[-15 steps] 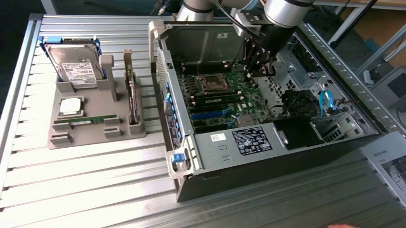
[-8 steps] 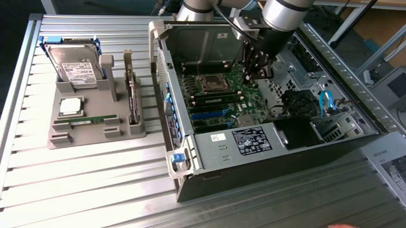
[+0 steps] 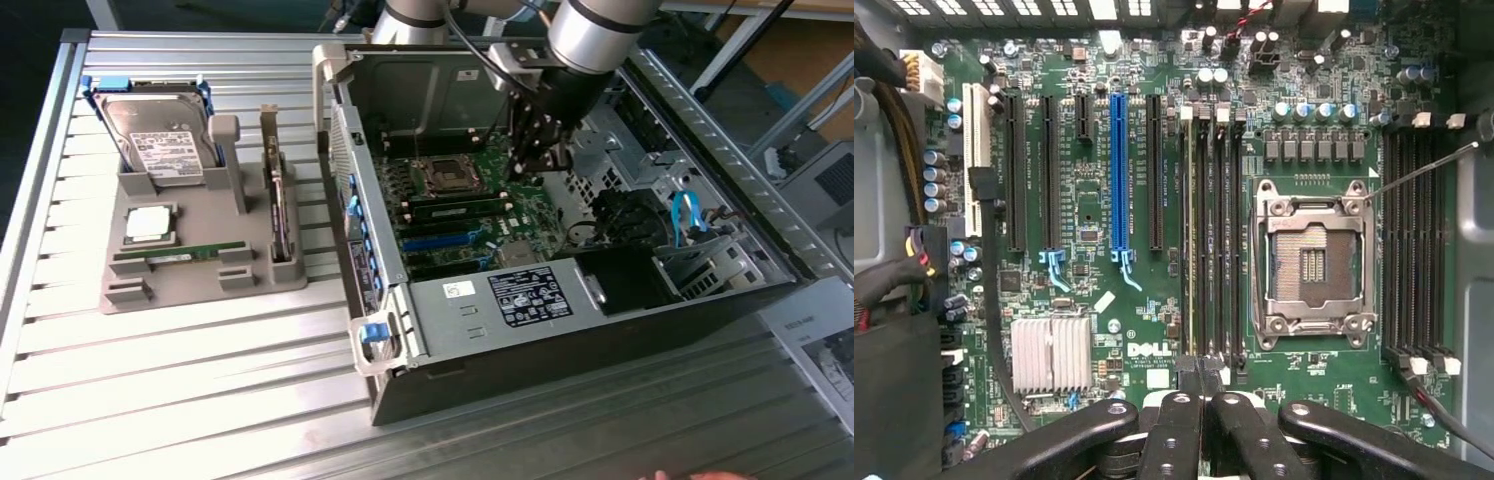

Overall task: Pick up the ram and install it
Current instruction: 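Press down the ram until it locks into place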

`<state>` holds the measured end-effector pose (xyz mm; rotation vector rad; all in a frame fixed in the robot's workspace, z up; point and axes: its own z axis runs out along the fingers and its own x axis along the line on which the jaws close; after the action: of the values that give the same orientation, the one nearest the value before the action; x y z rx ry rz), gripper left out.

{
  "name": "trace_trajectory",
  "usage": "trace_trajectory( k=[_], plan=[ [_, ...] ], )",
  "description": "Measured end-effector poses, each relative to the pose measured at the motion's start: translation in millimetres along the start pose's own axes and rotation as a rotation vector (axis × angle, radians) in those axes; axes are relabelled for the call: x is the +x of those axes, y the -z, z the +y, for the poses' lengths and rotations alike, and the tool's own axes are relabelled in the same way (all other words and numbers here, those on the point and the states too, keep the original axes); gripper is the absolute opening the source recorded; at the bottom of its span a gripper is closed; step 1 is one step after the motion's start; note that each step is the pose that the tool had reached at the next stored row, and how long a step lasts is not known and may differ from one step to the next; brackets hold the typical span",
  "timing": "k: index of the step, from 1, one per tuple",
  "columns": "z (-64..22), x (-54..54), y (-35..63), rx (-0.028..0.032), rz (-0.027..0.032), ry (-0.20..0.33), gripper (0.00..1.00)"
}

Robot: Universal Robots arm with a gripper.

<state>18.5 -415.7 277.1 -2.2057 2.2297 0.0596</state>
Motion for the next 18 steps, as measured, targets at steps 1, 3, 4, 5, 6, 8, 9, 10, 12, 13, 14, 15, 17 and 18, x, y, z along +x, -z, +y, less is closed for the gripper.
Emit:
trace_trajectory(
  k=[1,3,4,5,6,8,9,10,12,13,14,15,17,18],
  plan=[
    [0.0,0.0,-1.0,0.0,0.0,0.0,0.1],
    [-0.1,0.1,-3.1,0.0,-0.0001,0.0,0.1],
    [-0.1,0.1,-4.1,0.0,-0.0001,0.0,0.1],
    [-0.1,0.2,-5.1,0.0,0.0,0.0,0.1],
    [-0.2,0.2,-6.0,0.0,0.0,0.0,0.1],
    [-0.2,0.3,-8.0,0.0,0.0,0.0,0.1],
    [-0.2,0.3,-9.1,0.0,-0.0001,0.0,0.1],
    [-0.3,0.3,-10.0,0.0,0.0,0.0,0.1],
    [-0.3,0.4,-12.2,0.0,-0.0001,0.0,0.1],
    [-0.3,0.4,-13.2,0.0,-0.0001,0.0,0.1],
    [-0.3,0.4,-14.2,0.0,0.0,0.0,0.1],
    [-0.4,0.5,-15.3,0.0,0.0,0.0,0.1],
    [-0.4,0.5,-17.4,-0.0001,0.0001,0.0,0.1],
    [-0.5,0.6,-18.6,0.0,0.0,0.0,0.1]
  ],
)
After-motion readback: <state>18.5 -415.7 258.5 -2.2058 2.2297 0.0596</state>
